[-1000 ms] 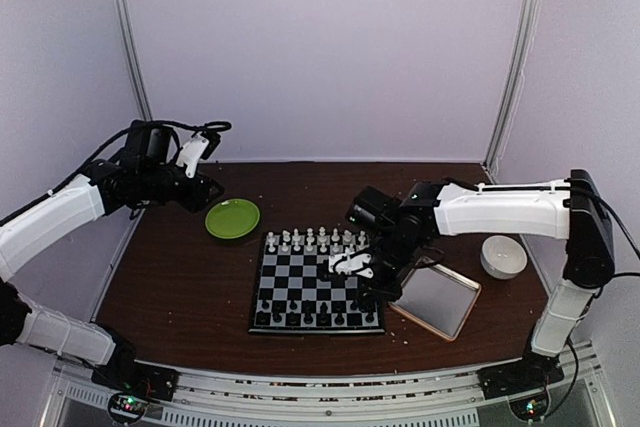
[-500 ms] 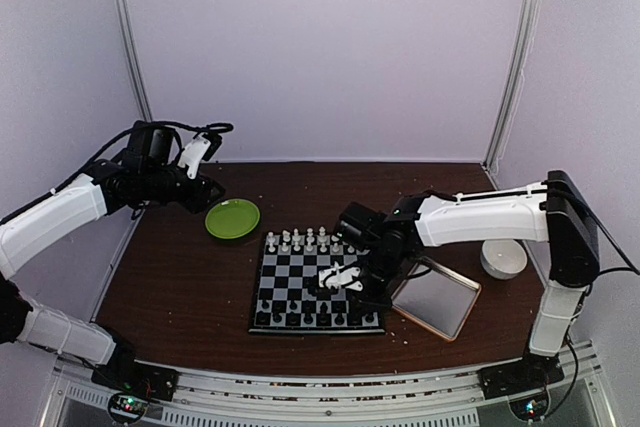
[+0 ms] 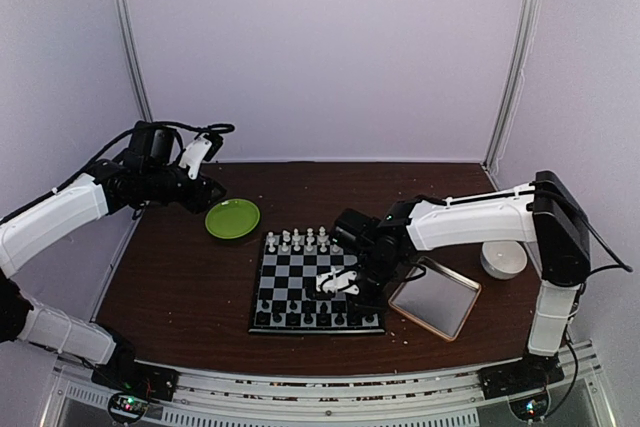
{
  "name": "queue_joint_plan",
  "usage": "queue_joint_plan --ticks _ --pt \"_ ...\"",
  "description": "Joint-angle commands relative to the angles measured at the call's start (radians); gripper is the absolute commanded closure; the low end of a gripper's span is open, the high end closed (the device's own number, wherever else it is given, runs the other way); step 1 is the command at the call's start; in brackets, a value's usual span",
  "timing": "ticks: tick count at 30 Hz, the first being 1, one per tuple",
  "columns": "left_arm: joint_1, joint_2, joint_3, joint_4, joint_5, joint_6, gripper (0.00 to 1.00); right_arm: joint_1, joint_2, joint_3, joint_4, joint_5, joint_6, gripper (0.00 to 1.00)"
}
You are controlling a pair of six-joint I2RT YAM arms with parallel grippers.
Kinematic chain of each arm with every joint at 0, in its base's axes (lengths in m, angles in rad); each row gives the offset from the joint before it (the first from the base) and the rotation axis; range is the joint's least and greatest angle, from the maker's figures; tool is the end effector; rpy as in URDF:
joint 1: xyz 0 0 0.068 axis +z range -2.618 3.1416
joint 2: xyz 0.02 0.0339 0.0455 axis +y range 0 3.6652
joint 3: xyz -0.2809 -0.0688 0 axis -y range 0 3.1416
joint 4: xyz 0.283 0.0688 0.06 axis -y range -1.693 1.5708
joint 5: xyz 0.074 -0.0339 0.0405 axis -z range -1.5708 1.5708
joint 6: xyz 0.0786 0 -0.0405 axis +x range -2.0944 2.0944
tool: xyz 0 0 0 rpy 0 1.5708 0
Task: Set up the chess pieces on the board
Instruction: Place the knight at b8, then reset both arms
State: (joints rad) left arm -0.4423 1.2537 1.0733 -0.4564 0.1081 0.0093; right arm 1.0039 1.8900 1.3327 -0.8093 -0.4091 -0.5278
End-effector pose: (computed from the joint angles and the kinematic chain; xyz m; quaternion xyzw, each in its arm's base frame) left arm 0.3072 -0.1549 0.2982 0.2233 0.8635 -0.1437 0.4287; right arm 0.1936 0.3624 0.1384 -0.6901 0.6877 0.2199 0.0493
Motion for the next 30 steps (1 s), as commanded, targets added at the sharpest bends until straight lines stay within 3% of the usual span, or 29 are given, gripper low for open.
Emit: queue_joint_plan --ticks 1,10,15,18,19,20,21,22,23,26,30 --pt "-0.001 0.006 -0.001 0.046 0.016 0.006 0.64 0.003 -0.004 0.004 0.012 0.027 -0.011 0.86" --pt "0.0 0.008 -0.006 0.053 0.008 0.005 0.64 -0.005 -0.155 0.059 -0.099 0.016 -0.043 0.67" --pt "0.0 -0.027 0.007 0.051 0.01 -0.023 0.57 -0.136 -0.321 0.112 -0.172 -0.02 -0.068 0.59" --pt "0.0 -0.058 0.036 0.019 -0.049 -0.045 0.46 -0.275 -0.443 0.109 -0.113 -0.063 -0.007 0.51" --pt "0.0 -0.07 0.044 0.007 -0.074 -0.049 0.16 -0.323 -0.486 0.1 -0.067 -0.061 0.034 0.42" --pt "0.0 -0.081 0.054 -0.008 -0.094 -0.052 0.04 -0.371 -0.529 0.082 -0.016 -0.06 0.074 0.38" --pt "0.0 -0.093 0.064 -0.023 -0.117 -0.052 0.02 -0.411 -0.58 0.057 0.039 -0.054 0.104 0.32" --pt "0.0 -0.103 0.073 -0.041 -0.145 -0.052 0.02 -0.45 -0.633 0.024 0.108 -0.018 0.137 0.08" --pt "-0.001 -0.118 0.081 -0.055 -0.171 -0.048 0.02 -0.479 -0.687 -0.024 0.193 0.038 0.178 0.0" --pt "0.0 -0.161 0.093 -0.077 -0.285 -0.067 0.02 -0.545 -0.784 -0.096 0.309 0.2 0.284 0.0" --pt "0.0 -0.239 0.031 -0.037 -0.387 -0.11 0.02 -0.561 -0.868 -0.199 0.436 0.543 0.412 0.01"
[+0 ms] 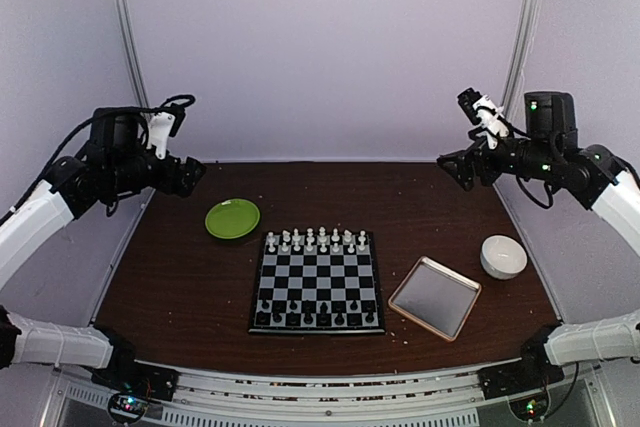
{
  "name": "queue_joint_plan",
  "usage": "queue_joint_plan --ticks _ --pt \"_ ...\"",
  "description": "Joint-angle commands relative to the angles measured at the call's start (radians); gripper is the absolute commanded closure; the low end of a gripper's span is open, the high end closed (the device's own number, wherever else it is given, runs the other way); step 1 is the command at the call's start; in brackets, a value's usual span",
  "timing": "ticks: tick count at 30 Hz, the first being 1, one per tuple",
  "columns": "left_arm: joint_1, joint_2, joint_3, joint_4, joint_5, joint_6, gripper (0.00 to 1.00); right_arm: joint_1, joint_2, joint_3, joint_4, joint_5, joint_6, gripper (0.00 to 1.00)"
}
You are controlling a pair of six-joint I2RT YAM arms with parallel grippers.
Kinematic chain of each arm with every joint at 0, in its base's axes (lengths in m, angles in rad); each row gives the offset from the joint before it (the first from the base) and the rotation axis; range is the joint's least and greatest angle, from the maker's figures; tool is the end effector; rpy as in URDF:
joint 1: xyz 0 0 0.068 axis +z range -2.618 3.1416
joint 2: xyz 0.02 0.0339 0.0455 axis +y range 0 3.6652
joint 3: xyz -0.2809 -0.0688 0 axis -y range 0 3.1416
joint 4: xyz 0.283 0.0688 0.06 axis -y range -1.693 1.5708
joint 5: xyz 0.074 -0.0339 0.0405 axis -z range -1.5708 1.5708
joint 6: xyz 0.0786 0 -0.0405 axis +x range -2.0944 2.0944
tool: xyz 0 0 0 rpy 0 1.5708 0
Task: Set up the chess pieces on the board
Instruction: Reset both arms
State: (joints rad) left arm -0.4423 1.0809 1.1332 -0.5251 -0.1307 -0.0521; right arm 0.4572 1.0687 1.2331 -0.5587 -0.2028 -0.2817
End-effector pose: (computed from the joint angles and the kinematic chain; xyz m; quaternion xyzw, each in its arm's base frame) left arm 0.2778 -0.1202 0.3669 0.1316 0.8417 -0.0734 0.5185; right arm 0.2564 0.1438 0.4072 -0.3512 0.7515 0.1323 0.5425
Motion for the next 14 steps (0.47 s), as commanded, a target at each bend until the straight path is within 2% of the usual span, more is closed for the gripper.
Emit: queue_joint_plan --ticks 1,3,7,14 --pt "-0.001 -0.089 -0.067 0.053 -0.158 -0.052 0.02 -0.017 -0.078 -0.145 0.219 0.38 0.177 0.01" --pt "-0.001 -0.139 -0.153 0.124 -0.183 -0.055 0.02 -0.049 -0.15 -0.233 0.295 0.411 0.21 0.0" --pt "0.0 -0.24 -0.321 0.28 -0.255 -0.042 0.02 -0.151 -0.198 -0.313 0.355 0.36 0.276 0.0" --pt "0.0 -0.262 -0.331 0.286 -0.271 -0.04 0.02 -0.262 -0.24 -0.37 0.388 0.194 0.311 0.01"
